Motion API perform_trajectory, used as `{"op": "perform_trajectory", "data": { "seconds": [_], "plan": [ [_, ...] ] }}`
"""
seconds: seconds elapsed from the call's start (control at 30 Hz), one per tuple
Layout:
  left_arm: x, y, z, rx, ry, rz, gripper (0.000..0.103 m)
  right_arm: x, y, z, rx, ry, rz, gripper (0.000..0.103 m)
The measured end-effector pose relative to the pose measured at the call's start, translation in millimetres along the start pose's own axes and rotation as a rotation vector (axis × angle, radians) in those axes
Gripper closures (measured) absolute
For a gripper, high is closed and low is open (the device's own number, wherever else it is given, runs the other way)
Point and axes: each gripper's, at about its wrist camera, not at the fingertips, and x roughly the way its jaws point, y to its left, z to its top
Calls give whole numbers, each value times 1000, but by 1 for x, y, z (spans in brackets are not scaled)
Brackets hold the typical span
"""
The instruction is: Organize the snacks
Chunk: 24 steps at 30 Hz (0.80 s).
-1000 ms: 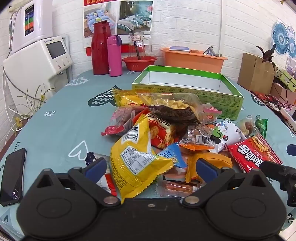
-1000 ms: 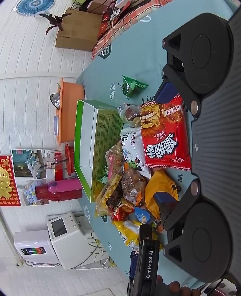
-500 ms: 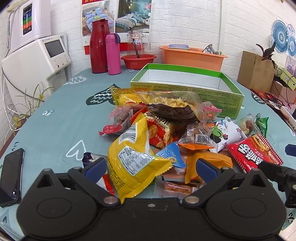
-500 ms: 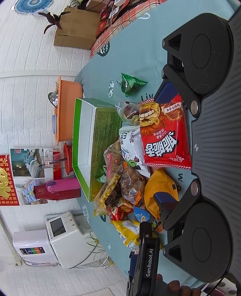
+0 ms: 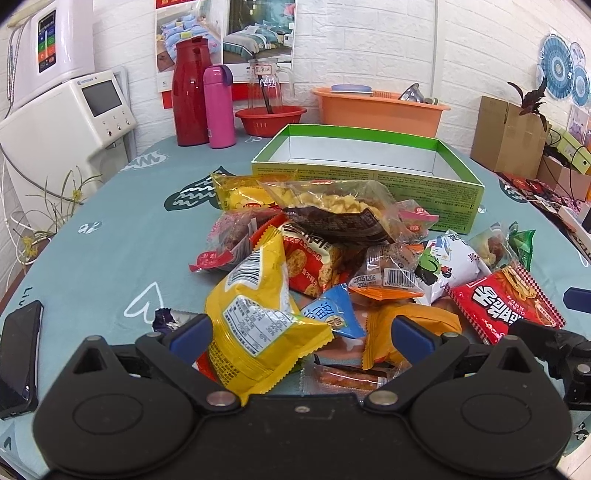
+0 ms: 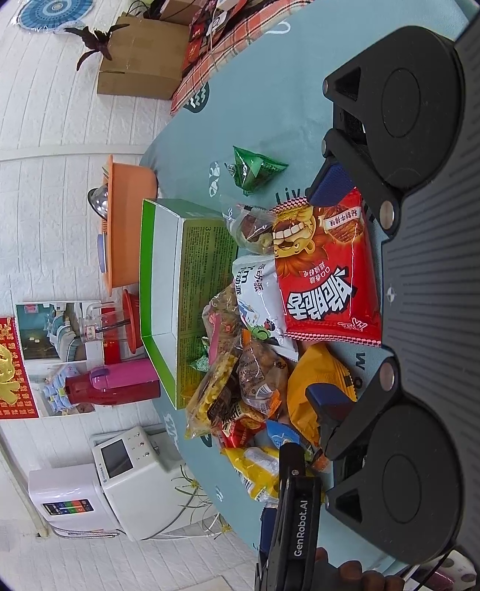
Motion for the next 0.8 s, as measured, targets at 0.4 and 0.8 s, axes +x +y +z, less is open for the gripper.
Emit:
{"op": "perform_trajectory", "data": {
  "seconds": [0.4, 0.8],
  "plan": [
    [3, -2, 2, 1, 3, -2, 0, 5, 0, -1, 8, 11, 12, 0],
    [6, 3, 6, -9, -1, -6, 0, 17, -1, 2, 11, 33, 21, 0]
  ]
}}
